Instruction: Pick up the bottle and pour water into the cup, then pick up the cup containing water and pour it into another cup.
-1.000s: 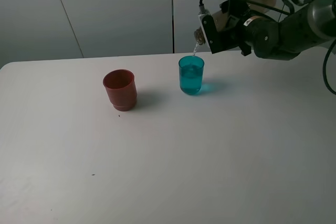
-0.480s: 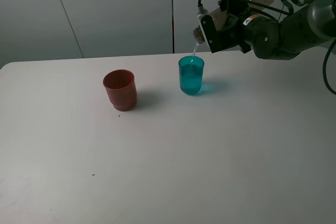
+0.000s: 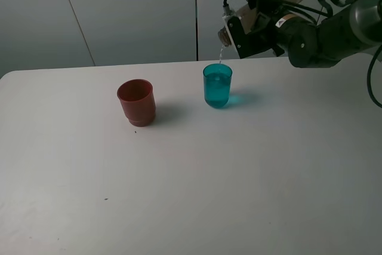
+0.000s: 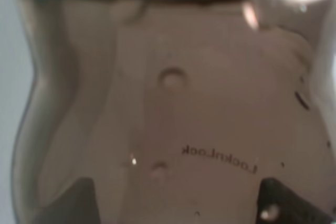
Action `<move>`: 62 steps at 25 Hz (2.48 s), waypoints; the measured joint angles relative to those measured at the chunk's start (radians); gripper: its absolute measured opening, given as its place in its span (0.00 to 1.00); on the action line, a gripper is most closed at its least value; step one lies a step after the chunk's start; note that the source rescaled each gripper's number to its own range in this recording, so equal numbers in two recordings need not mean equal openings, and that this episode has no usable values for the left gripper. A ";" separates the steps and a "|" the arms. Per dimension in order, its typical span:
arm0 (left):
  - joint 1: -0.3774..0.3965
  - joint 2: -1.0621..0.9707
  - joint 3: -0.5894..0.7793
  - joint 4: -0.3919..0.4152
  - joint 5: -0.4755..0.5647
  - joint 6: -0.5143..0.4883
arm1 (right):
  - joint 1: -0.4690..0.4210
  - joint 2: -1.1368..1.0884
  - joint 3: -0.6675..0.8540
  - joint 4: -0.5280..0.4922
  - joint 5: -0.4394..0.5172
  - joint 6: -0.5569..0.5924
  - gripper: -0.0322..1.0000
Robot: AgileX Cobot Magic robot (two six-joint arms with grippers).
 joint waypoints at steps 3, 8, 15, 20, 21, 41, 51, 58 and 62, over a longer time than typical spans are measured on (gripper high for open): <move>0.000 0.000 0.000 0.000 0.000 0.000 | 0.000 0.000 0.000 -0.003 -0.004 0.000 0.03; 0.000 0.000 0.000 0.000 0.000 0.000 | 0.000 0.000 0.000 -0.014 -0.005 0.000 0.03; 0.000 0.000 0.000 0.000 0.000 0.000 | 0.000 0.000 0.000 -0.014 -0.005 0.000 0.03; 0.000 0.000 0.000 0.000 0.000 0.000 | 0.000 0.000 0.000 -0.011 0.045 0.030 0.03; 0.000 0.000 0.000 0.000 0.000 0.000 | 0.000 -0.004 0.000 0.004 0.063 0.069 0.03; 0.000 0.000 0.000 0.000 0.000 0.000 | -0.123 -0.169 0.106 -0.334 0.433 1.745 0.03; 0.000 0.000 0.000 0.000 0.000 0.000 | -0.194 -0.090 0.247 -0.337 0.052 2.015 0.03; 0.000 0.000 0.000 0.000 0.000 0.000 | -0.198 -0.010 0.250 -0.337 -0.012 2.022 0.03; 0.000 0.000 0.000 0.000 0.000 0.000 | -0.198 0.006 0.250 -0.337 -0.014 2.027 0.03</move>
